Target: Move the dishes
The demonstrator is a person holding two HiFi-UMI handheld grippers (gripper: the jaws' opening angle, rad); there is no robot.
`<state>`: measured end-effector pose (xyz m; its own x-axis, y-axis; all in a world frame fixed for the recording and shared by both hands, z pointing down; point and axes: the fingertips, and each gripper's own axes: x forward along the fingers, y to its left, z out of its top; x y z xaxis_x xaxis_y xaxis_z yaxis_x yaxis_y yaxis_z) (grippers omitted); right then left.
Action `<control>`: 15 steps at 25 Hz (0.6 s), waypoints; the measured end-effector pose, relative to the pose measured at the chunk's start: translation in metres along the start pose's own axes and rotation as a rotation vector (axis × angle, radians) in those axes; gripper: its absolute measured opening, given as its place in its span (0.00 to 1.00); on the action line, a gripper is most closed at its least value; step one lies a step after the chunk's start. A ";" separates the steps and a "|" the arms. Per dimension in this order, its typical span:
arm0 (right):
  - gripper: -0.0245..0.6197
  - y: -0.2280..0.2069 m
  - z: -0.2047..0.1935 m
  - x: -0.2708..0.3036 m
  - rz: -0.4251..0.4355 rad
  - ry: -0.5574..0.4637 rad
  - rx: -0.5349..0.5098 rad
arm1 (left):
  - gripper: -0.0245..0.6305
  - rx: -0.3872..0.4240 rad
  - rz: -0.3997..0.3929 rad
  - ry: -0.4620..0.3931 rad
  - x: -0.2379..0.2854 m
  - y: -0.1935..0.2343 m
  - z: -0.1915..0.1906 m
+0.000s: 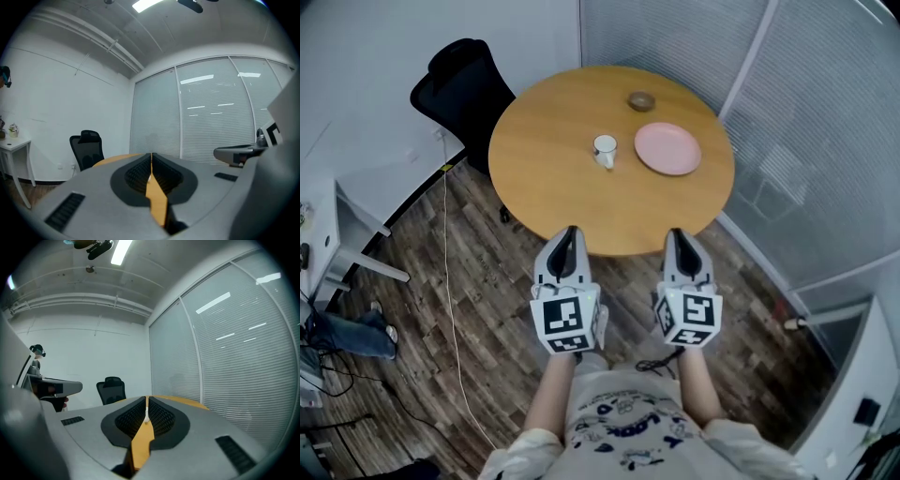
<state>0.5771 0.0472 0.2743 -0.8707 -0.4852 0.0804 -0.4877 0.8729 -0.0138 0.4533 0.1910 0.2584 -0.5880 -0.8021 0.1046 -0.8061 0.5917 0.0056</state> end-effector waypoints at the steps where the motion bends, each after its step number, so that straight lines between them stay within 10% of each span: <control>1: 0.07 -0.003 0.003 0.013 -0.008 -0.001 0.001 | 0.05 0.001 -0.009 -0.001 0.015 0.003 0.003; 15: 0.07 -0.040 0.015 0.154 -0.111 0.017 0.021 | 0.05 0.030 -0.116 0.003 0.169 0.029 0.026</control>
<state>0.4613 -0.0630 0.2721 -0.8102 -0.5777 0.0995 -0.5824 0.8125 -0.0250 0.3285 0.0710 0.2500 -0.4907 -0.8646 0.1084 -0.8703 0.4925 -0.0118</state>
